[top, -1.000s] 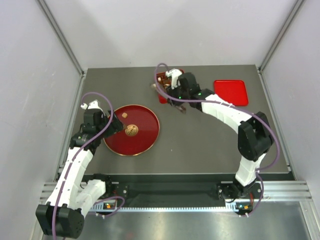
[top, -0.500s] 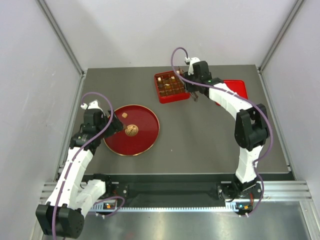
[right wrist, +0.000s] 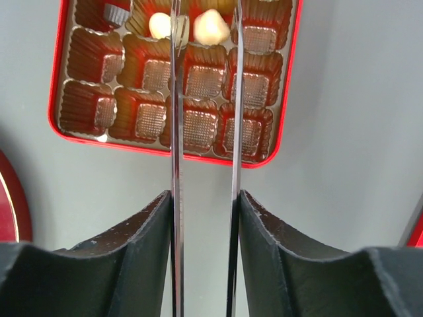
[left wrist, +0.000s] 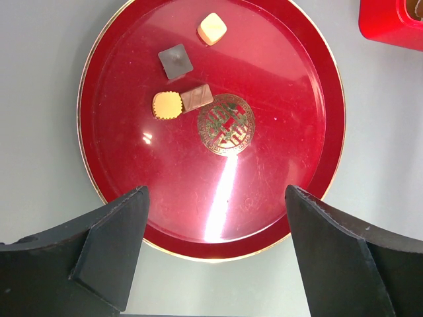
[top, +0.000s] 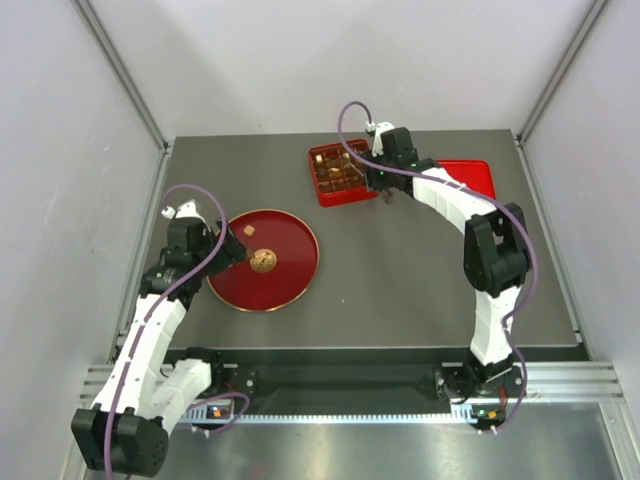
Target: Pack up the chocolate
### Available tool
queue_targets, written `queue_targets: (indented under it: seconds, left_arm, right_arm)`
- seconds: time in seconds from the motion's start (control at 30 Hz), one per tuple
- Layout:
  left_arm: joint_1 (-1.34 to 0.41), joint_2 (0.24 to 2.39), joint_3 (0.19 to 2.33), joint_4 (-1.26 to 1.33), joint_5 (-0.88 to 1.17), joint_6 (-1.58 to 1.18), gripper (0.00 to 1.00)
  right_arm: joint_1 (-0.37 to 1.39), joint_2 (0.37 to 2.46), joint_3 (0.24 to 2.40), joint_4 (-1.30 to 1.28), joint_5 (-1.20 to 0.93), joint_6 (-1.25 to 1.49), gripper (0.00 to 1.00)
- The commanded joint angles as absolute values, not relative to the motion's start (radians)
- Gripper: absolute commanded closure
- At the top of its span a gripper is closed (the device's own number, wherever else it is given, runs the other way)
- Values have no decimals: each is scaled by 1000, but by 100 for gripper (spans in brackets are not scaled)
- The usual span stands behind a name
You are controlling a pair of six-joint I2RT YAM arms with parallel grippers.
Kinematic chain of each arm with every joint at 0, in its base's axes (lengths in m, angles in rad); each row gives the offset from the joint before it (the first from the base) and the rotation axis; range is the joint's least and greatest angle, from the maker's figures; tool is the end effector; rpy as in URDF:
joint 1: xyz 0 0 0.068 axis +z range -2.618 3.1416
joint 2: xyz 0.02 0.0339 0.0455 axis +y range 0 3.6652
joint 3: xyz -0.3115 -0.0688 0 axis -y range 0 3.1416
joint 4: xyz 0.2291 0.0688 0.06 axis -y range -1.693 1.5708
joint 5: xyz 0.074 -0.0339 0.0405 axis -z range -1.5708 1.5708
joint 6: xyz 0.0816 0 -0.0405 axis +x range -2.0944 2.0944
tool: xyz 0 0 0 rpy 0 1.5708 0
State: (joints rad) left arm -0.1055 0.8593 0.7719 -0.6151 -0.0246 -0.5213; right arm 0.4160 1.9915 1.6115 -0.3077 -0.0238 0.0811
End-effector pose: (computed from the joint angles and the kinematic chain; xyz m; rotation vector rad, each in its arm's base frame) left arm 0.1681 -0.0158 0.2887 -0.4857 2.2391 -0.3007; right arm 0.4588 0.2048 0.2698 -0.3918 2.2408 0.2907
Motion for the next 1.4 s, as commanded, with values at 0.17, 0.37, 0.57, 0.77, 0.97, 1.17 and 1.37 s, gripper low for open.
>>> queue_targets:
  seconds: [0.17, 0.37, 0.57, 0.77, 0.97, 1.17, 1.37]
  left_arm:
    - [-107, 851, 793, -617, -38, -520, 11]
    - [-107, 844, 792, -617, -43, -523, 11]
    - [-107, 841, 792, -615, -48, -525, 11]
    - [-107, 833, 790, -618, -55, -526, 11]
    - [-107, 838, 788, -615, -49, -528, 11]
    - [-107, 834, 785, -614, -51, -526, 11]
    - [-109, 831, 785, -614, -54, -526, 11]
  right_arm:
    - [414, 1971, 1663, -268, -20, 69, 56]
    - [436, 1872, 1648, -268, -25, 60, 57]
    - [538, 1775, 1545, -232, -5, 11, 57]
    - [718, 1707, 1401, -167, -104, -49, 55]
    - [842, 1721, 1305, -124, -192, -66, 54]
    - [920, 1772, 1292, -100, -239, -71, 53]
    - [946, 1833, 1318, -124, -242, -90, 52]
